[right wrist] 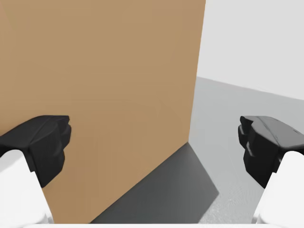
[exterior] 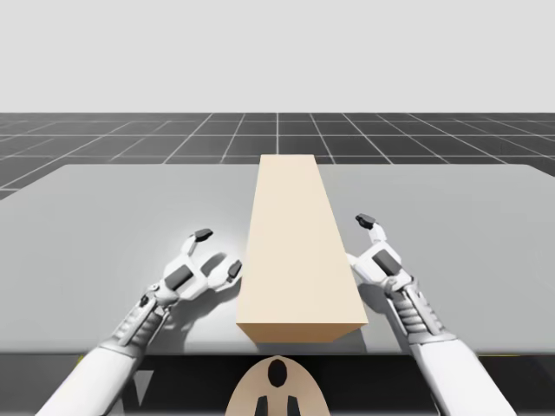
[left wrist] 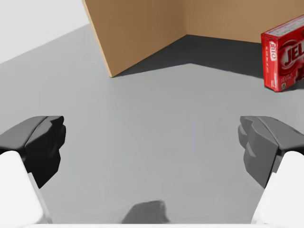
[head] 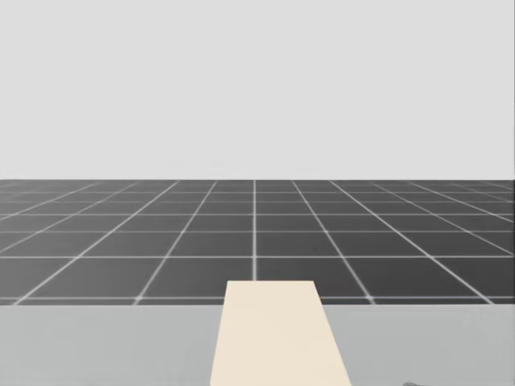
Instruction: Retrieve the object from inside the box.
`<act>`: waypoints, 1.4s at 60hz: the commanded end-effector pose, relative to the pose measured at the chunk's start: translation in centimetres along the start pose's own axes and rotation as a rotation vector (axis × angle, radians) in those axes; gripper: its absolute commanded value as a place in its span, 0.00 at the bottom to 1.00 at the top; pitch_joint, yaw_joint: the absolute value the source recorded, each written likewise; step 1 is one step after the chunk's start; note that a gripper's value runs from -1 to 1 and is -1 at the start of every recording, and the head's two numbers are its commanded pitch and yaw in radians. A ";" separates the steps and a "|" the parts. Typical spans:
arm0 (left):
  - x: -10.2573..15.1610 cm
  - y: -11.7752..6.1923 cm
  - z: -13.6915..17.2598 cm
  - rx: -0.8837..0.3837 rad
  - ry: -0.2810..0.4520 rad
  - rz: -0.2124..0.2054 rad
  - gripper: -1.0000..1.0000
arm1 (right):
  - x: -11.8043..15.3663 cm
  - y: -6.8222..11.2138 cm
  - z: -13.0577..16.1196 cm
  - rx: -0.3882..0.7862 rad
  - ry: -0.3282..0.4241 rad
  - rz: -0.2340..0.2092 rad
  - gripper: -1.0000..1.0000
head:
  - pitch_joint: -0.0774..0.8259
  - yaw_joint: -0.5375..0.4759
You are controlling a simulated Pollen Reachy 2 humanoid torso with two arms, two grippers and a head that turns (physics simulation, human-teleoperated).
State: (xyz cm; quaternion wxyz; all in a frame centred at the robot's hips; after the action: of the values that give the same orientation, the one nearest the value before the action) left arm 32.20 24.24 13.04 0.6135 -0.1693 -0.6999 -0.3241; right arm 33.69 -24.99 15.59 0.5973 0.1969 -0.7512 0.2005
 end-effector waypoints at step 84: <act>-3.1 -4.2 -17.6 -0.796 -0.070 0.161 0.00 | 0.9 1.6 1.9 0.177 -0.075 0.096 0.00 | 0.13 0.49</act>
State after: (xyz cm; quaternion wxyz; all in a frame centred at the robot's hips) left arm 43.18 11.78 10.72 0.5144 -0.3824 -0.5833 -0.4989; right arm 31.20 -25.19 15.99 0.5435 0.2071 -0.7638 0.2798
